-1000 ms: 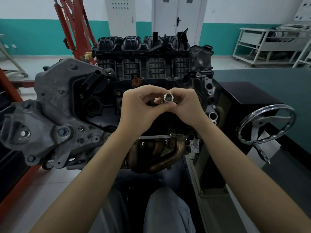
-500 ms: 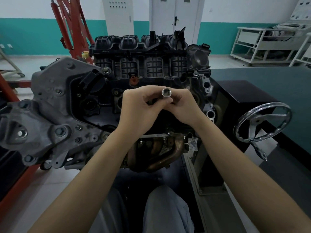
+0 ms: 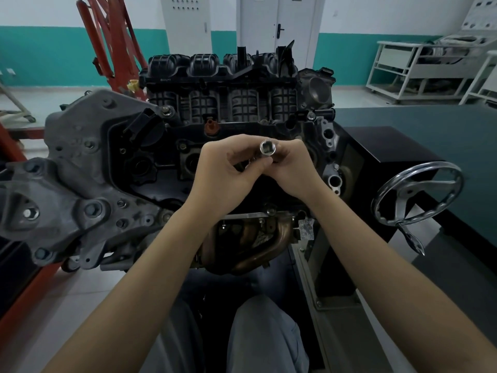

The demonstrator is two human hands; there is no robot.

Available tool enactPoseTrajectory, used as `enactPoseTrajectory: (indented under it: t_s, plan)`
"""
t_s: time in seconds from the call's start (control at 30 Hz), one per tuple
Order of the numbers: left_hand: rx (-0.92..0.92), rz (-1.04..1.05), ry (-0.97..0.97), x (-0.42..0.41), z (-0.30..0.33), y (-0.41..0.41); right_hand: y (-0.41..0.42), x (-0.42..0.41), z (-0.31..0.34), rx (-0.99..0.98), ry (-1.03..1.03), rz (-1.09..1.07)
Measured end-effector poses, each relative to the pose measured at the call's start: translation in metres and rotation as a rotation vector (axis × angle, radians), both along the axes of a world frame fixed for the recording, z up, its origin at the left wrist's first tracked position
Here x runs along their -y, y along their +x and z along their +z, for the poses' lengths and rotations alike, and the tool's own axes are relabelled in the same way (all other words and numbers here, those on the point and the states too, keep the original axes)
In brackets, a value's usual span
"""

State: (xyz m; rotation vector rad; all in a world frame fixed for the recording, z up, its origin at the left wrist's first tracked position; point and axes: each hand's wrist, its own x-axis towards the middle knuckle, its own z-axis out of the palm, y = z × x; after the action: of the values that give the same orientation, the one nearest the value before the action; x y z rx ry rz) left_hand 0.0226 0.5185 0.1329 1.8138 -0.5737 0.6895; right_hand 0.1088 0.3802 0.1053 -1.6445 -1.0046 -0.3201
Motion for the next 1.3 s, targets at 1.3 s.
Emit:
enactPoseTrajectory:
  t_s: [1.3]
  plan:
    - [0.013, 0.032, 0.028, -0.003, 0.009, -0.003, -0.004, -0.002, 0.004, -0.049, 0.048, -0.005]
